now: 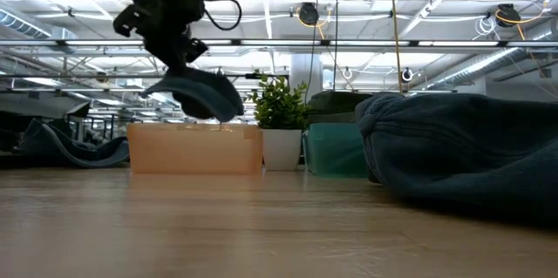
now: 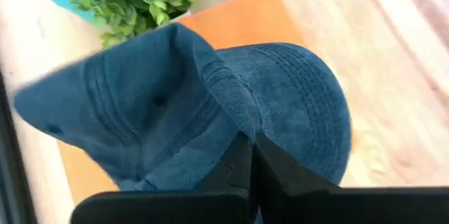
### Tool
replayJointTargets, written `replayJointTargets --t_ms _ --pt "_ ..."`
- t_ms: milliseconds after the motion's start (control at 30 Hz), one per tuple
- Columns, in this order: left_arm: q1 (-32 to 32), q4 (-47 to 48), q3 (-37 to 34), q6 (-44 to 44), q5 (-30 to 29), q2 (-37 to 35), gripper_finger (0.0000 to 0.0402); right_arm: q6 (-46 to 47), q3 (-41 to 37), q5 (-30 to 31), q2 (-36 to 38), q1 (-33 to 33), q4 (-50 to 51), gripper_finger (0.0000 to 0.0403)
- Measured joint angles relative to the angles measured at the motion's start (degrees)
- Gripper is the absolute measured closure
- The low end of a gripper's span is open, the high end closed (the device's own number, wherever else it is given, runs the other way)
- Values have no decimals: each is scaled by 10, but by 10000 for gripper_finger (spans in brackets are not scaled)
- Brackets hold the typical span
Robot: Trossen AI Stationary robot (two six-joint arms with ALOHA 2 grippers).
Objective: Pick & Place hat
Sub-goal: Put the bottom right blue cap into the orange bin
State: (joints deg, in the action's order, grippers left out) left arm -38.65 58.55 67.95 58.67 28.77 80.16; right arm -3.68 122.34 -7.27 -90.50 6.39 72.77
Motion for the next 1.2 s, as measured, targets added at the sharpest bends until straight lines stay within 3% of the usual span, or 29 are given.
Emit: replayJointTargets --t_ms 400,600,1000,1200 --pt "9 -124 -75 -7 38 5 401 1 0 32 0 0 -29 243" --pt "9 -161 -103 -7 51 35 401 47 0 30 0 0 -32 243" --pt "17 -215 -114 -32 -8 90 400 57 0 28 0 1 -41 244" --pt "24 -212 -114 -98 -19 96 346 50 0 28 0 1 -53 247"
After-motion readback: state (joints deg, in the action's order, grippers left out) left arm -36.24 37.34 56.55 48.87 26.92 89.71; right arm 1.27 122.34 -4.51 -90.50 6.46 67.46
